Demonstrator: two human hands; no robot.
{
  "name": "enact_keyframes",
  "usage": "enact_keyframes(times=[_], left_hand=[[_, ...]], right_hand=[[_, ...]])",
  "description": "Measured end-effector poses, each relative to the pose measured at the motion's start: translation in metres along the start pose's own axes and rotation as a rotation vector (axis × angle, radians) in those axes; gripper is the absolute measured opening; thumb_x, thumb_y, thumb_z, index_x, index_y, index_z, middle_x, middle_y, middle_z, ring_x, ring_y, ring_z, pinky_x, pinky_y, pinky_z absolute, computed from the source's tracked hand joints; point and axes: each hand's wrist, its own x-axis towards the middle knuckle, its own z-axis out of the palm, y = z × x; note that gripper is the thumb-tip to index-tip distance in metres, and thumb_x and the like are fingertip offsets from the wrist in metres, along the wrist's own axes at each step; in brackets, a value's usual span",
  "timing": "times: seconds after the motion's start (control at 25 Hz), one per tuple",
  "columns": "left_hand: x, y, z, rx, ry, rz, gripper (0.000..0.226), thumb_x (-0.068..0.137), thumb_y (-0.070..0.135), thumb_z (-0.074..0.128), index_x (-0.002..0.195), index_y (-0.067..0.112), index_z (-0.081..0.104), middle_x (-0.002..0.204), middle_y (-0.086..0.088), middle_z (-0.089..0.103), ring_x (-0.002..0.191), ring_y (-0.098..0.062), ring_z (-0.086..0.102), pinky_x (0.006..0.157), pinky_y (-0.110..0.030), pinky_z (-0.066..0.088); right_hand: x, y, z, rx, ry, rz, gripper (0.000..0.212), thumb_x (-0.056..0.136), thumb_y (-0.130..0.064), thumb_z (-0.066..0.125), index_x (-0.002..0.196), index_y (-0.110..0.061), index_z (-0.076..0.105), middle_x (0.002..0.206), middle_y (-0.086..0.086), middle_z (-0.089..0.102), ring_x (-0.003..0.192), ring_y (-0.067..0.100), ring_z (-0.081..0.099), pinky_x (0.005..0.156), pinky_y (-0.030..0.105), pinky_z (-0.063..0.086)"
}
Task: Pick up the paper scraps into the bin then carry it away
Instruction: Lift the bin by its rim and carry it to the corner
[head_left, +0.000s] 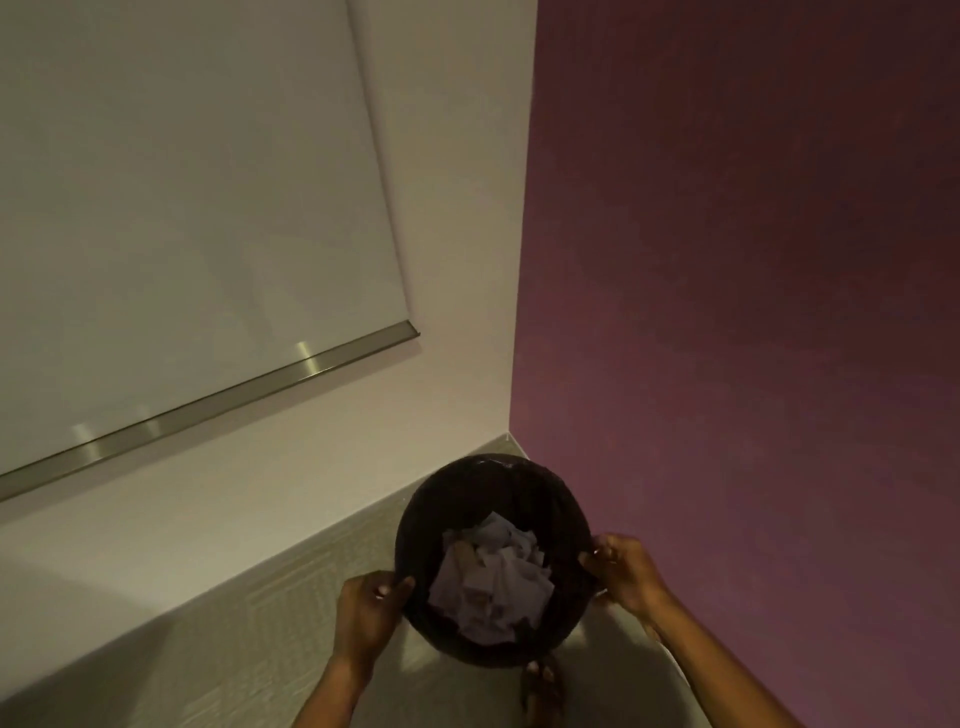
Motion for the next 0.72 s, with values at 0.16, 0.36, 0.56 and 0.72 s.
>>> enact_keyframes(times=[0.16,0.36,0.56,0.72], left_hand=[[0.042,0.013,0.029,-0.050,0.004,-0.089,0.037,0.081,0.007,0.073,0.049,0.001,0.056,0.043,0.000,0.050,0.046,-0.010,0.044,0.055,-0.026,0.039],[0.098,0.023,0.047,0.027,0.007,-0.154,0.030,0.078,0.012,0.075,0.050,0.009,0.066,0.043,0.001,0.059,0.040,-0.003,0.048,0.054,-0.026,0.042],[0.156,0.009,0.071,0.059,-0.004,-0.256,0.017,0.076,0.015,0.078,0.059,0.015,0.075,0.055,0.000,0.070,0.061,-0.017,0.070,0.061,-0.030,0.050],[0.201,-0.013,0.089,0.113,-0.049,-0.233,0.017,0.075,0.023,0.078,0.059,0.017,0.075,0.056,0.000,0.069,0.059,-0.016,0.064,0.058,-0.029,0.046]], right_hand=[[0.062,-0.006,-0.015,-0.151,0.008,-0.067,0.021,0.089,-0.008,0.067,0.088,0.013,0.062,0.074,0.015,0.061,0.049,0.000,0.062,0.044,0.015,0.048],[0.139,-0.005,-0.007,-0.334,0.027,-0.032,0.025,0.083,-0.023,0.071,0.088,0.001,0.068,0.084,0.014,0.070,0.078,0.020,0.068,0.066,0.031,0.050],[0.207,-0.008,0.017,-0.351,-0.002,0.014,0.009,0.085,-0.013,0.070,0.081,-0.004,0.069,0.074,0.005,0.061,0.077,0.017,0.059,0.058,0.023,0.040],[0.266,0.021,0.038,-0.247,-0.018,0.002,0.030,0.080,-0.005,0.073,0.062,-0.022,0.057,0.060,-0.005,0.059,0.059,0.010,0.060,0.056,0.028,0.048]])
